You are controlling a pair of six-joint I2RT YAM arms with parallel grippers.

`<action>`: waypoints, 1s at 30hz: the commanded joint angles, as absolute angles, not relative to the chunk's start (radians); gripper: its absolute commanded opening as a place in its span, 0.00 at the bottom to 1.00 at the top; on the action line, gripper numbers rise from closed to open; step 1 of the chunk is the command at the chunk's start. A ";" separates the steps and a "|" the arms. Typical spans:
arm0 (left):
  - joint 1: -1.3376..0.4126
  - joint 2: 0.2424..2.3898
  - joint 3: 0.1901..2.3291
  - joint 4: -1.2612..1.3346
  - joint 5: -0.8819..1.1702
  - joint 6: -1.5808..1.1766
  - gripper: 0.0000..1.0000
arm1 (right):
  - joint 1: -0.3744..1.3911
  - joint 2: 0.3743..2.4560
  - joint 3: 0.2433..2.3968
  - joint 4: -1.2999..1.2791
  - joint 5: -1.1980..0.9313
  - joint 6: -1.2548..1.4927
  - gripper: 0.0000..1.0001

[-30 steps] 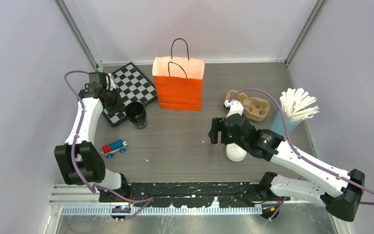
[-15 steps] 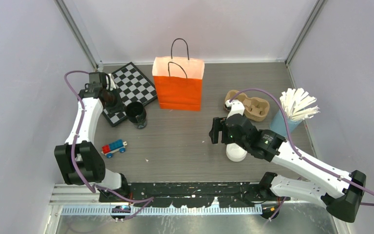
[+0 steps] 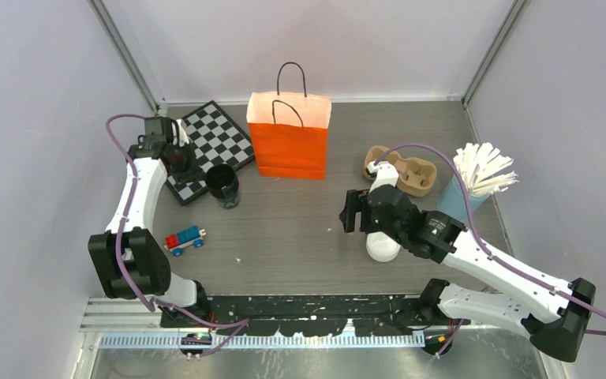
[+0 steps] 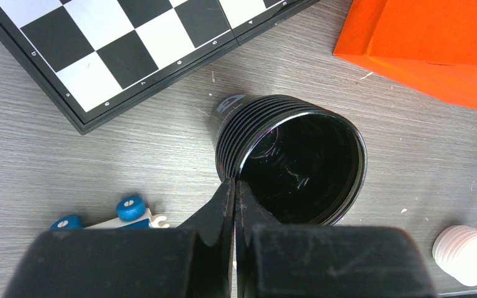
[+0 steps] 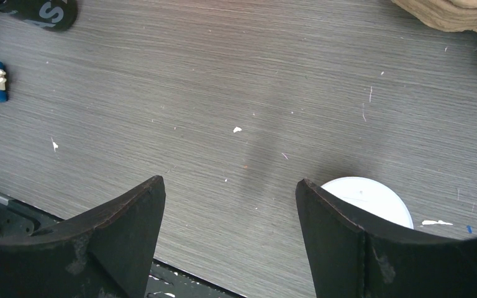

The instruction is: Pack the takeout coffee

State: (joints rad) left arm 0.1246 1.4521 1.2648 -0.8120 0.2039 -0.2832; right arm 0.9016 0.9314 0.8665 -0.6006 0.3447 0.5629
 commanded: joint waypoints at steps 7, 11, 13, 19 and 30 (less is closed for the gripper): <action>0.126 1.411 1.300 -0.817 0.225 -0.312 0.00 | 0.907 0.905 0.865 -0.586 0.375 0.561 0.81; 0.126 1.396 1.326 -0.834 0.234 -0.333 0.00 | 0.906 0.909 0.868 -0.589 0.380 0.558 0.81; 0.126 1.394 1.341 -0.845 0.241 -0.339 0.00 | 0.906 0.912 0.868 -0.586 0.380 0.556 0.81; 0.126 1.390 1.359 -0.855 0.256 -0.353 0.00 | 0.906 0.934 0.871 -0.572 0.373 0.558 0.81; 0.125 1.387 1.356 -0.858 0.161 -0.299 0.30 | 0.906 0.963 0.880 -0.529 0.322 0.569 0.81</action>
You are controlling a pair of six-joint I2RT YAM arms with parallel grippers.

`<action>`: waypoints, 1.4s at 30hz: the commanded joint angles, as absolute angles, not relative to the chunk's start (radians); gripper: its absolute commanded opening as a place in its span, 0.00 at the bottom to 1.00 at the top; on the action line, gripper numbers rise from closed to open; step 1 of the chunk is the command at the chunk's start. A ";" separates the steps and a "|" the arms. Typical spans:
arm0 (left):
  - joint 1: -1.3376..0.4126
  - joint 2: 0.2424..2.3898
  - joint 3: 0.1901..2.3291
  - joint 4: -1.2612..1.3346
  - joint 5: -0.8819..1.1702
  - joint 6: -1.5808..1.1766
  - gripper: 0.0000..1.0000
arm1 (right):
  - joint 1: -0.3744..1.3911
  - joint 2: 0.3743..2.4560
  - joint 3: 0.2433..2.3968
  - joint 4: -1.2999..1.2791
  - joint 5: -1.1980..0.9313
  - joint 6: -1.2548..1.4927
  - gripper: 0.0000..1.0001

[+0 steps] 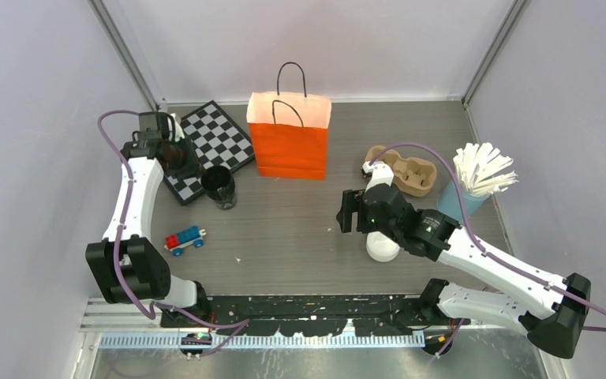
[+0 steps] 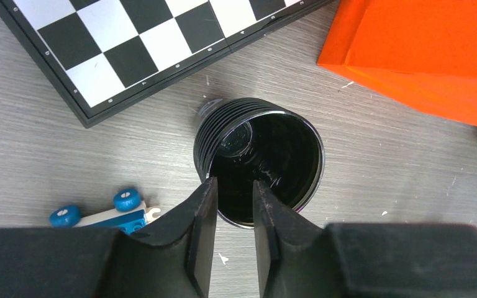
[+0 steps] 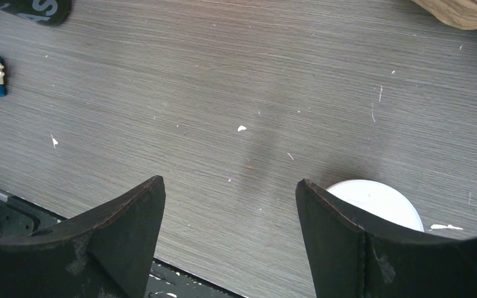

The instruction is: Pack the takeout coffee

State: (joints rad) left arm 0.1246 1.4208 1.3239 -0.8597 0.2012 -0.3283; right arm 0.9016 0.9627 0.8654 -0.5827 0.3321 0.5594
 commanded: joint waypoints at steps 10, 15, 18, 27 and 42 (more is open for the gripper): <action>0.119 1.451 1.356 -0.860 0.143 -0.247 0.26 | 0.906 0.944 0.879 -0.550 0.329 0.574 0.81; 0.117 1.462 1.352 -0.853 0.162 -0.241 0.24 | 0.906 0.930 0.877 -0.557 0.331 0.574 0.81; 0.118 1.465 1.349 -0.851 0.164 -0.237 0.22 | 0.907 0.928 0.876 -0.558 0.336 0.572 0.81; 0.112 1.477 1.343 -0.864 0.144 -0.227 0.20 | 0.907 0.925 0.877 -0.566 0.348 0.564 0.81; 0.092 1.523 1.371 -0.892 0.136 -0.230 0.10 | 0.907 0.917 0.874 -0.580 0.362 0.558 0.81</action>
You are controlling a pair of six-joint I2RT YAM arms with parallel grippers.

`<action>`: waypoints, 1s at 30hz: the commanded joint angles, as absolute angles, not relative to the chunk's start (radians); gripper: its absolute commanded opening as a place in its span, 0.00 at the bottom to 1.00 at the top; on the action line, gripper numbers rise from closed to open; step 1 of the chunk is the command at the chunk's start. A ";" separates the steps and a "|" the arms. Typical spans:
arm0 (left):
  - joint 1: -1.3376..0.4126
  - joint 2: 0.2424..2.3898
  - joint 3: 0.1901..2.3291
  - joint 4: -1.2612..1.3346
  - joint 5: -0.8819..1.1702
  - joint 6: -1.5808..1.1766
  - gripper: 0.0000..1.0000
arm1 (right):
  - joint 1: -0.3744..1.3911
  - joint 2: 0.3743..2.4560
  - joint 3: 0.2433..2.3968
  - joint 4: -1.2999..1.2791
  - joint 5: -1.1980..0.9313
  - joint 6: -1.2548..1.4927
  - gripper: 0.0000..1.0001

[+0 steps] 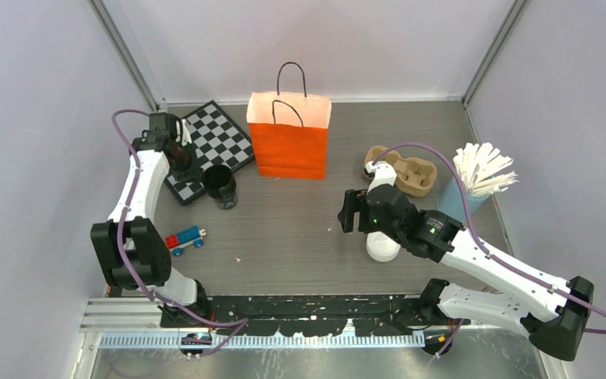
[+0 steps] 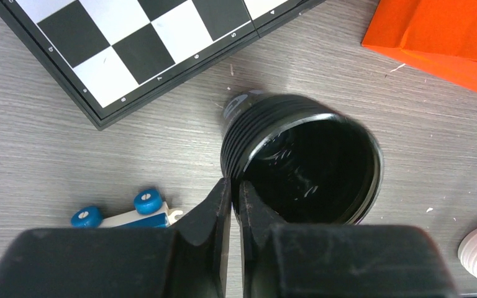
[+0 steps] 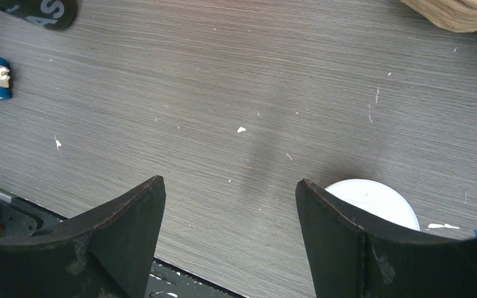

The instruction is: Pack the takeout coffee

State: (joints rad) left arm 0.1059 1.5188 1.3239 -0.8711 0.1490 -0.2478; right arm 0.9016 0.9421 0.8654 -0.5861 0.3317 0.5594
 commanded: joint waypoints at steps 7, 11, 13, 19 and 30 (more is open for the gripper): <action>0.075 1.493 1.411 -0.923 0.109 -0.242 0.14 | 0.906 0.903 0.859 -0.585 0.368 0.565 0.81; 0.071 1.486 1.428 -0.937 0.109 -0.239 0.06 | 0.907 0.897 0.858 -0.584 0.367 0.567 0.81; 0.071 1.491 1.426 -0.942 0.112 -0.235 0.00 | 0.906 0.894 0.857 -0.586 0.365 0.568 0.81; 0.071 1.493 1.401 -0.934 0.103 -0.235 0.03 | 0.907 0.880 0.852 -0.593 0.369 0.569 0.81; 0.062 1.501 1.382 -0.916 0.113 -0.231 0.23 | 0.907 0.866 0.843 -0.597 0.371 0.565 0.81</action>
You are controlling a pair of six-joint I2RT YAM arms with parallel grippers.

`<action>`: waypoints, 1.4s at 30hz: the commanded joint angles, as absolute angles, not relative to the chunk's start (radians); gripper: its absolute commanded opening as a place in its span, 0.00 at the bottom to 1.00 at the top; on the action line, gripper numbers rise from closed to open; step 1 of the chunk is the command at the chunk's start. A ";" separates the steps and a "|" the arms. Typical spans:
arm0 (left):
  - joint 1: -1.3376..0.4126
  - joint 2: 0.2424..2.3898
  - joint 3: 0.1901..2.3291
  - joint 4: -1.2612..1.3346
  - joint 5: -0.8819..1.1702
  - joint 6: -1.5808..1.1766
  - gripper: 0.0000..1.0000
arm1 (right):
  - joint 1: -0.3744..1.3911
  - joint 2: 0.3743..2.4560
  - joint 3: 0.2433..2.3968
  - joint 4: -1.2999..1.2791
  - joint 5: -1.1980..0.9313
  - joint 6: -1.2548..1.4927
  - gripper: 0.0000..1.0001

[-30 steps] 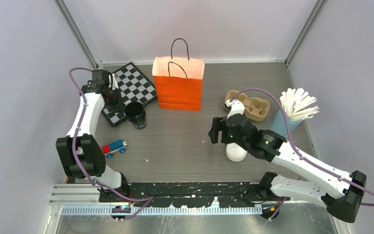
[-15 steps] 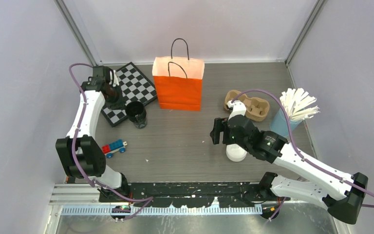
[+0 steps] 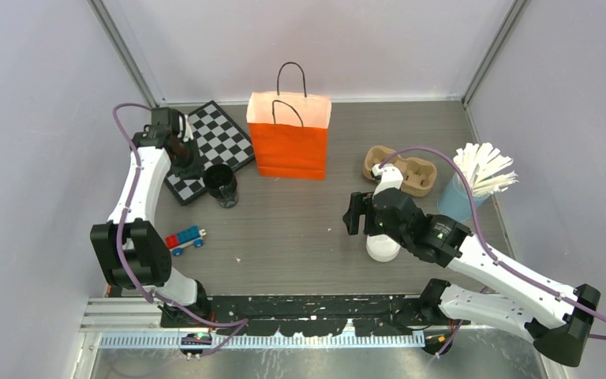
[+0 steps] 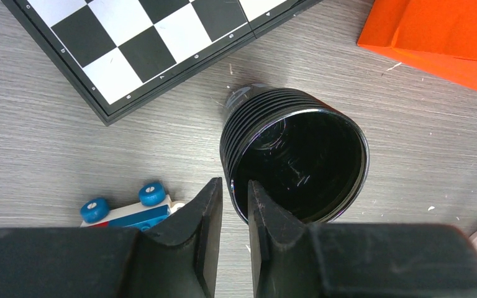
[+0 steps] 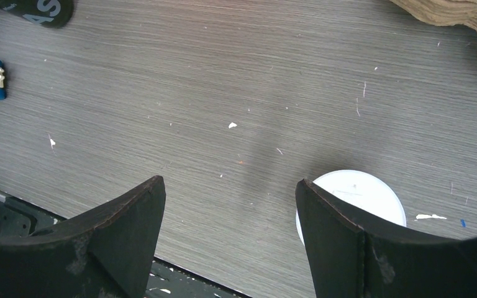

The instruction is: Pack the takeout coffee

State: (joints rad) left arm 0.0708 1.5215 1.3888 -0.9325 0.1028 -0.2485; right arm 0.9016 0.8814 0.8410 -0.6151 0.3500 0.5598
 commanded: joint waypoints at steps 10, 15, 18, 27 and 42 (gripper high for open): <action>0.055 1.511 1.379 -0.908 0.104 -0.232 0.17 | 0.906 0.855 0.839 -0.601 0.380 0.560 0.81; 0.055 1.510 1.378 -0.911 0.088 -0.228 0.18 | 0.906 0.860 0.839 -0.601 0.383 0.557 0.81; 0.055 1.510 1.375 -0.914 0.079 -0.220 0.20 | 0.907 0.863 0.840 -0.600 0.383 0.556 0.81; 0.055 1.522 1.370 -0.907 0.086 -0.215 0.18 | 0.906 0.866 0.838 -0.598 0.382 0.556 0.81; 0.054 1.510 1.383 -0.915 0.092 -0.215 0.00 | 0.906 0.867 0.831 -0.596 0.388 0.555 0.81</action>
State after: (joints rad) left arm 0.0589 1.5219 1.3701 -0.9314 0.0875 -0.2268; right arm 0.9016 0.8810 0.8337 -0.6212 0.3580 0.5591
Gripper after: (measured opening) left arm 0.010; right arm 0.810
